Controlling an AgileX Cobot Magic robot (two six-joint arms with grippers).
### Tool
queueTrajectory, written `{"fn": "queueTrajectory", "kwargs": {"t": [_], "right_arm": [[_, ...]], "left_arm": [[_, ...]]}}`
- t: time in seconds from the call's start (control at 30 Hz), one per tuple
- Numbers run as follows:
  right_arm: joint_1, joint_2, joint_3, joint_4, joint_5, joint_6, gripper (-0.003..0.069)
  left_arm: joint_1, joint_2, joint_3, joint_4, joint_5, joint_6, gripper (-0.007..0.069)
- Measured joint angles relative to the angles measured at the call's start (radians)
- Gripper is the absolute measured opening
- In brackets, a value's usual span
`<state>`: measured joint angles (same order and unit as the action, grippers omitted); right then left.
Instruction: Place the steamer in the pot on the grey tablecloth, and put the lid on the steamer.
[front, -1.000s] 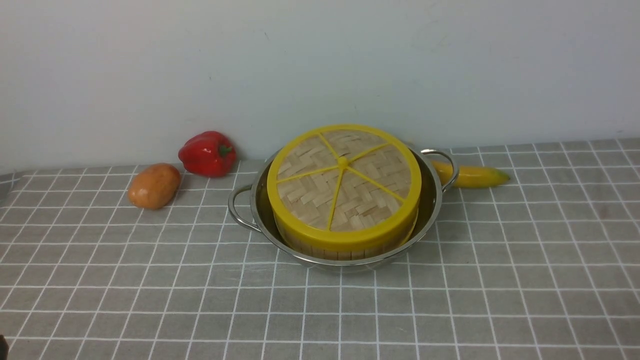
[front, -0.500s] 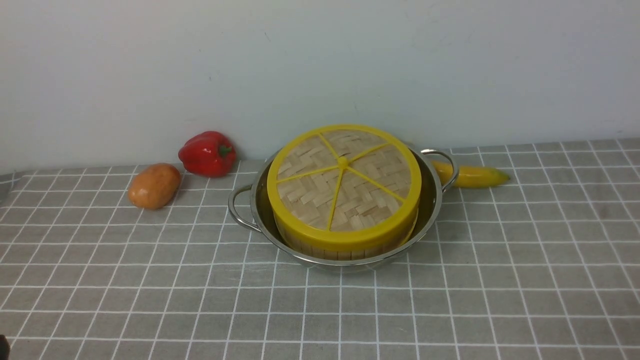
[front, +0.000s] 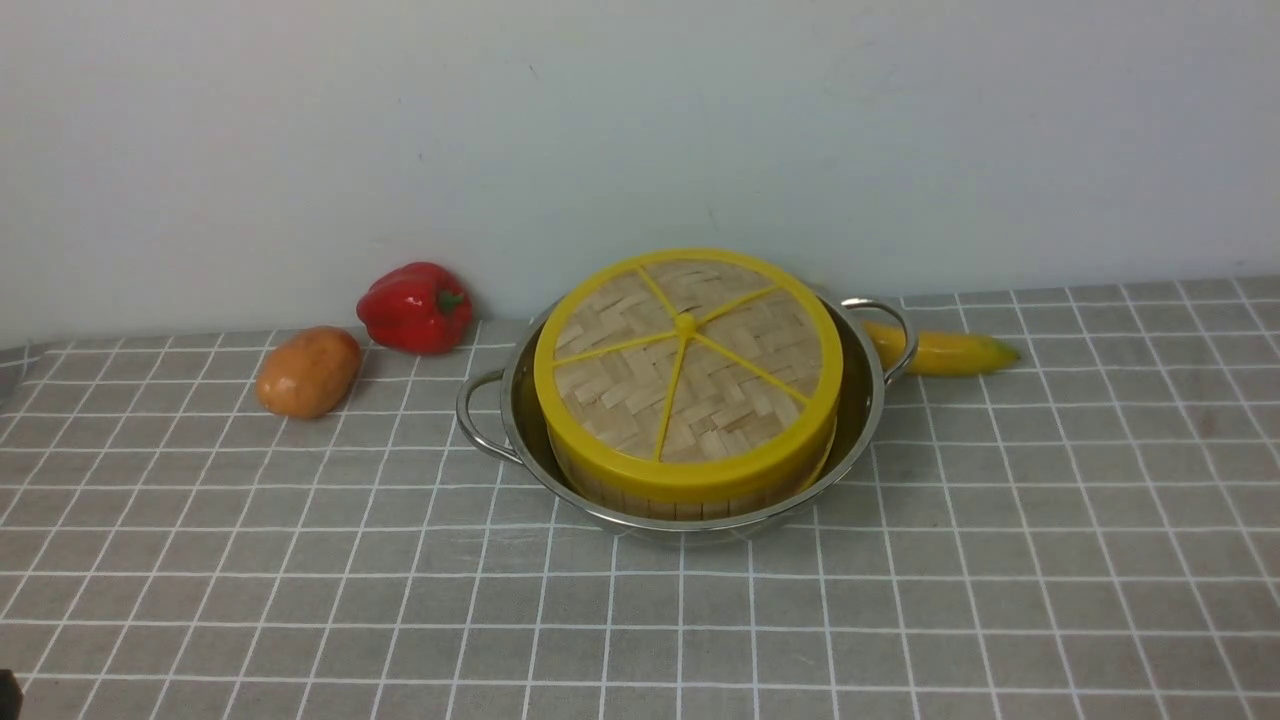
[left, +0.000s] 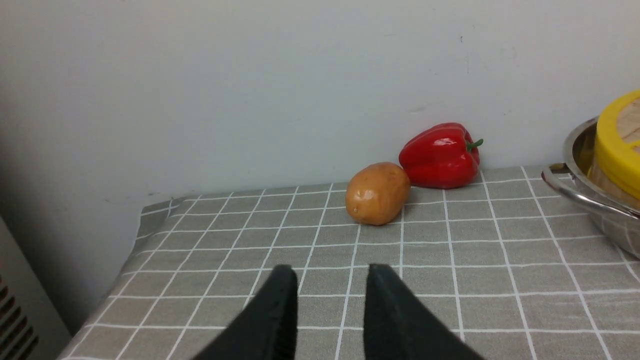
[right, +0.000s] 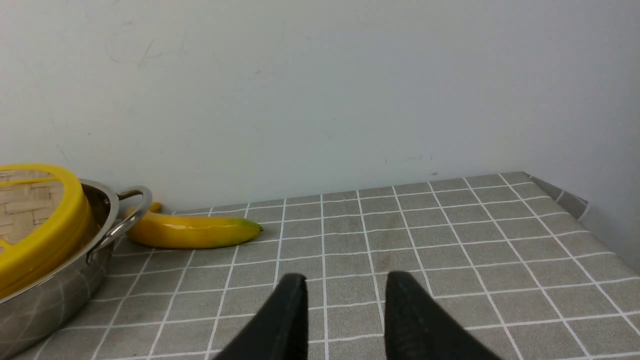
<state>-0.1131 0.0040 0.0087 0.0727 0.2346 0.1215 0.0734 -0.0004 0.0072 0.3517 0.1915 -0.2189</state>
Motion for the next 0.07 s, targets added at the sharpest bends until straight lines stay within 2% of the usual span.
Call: {"fn": "queueTrajectory", "kwargs": {"t": [0.07], "right_arm": [[0.0, 0.0, 0.0, 0.0, 0.0, 0.0, 0.024]], "left_arm": [[0.0, 0.0, 0.0, 0.0, 0.0, 0.0, 0.019]]}}
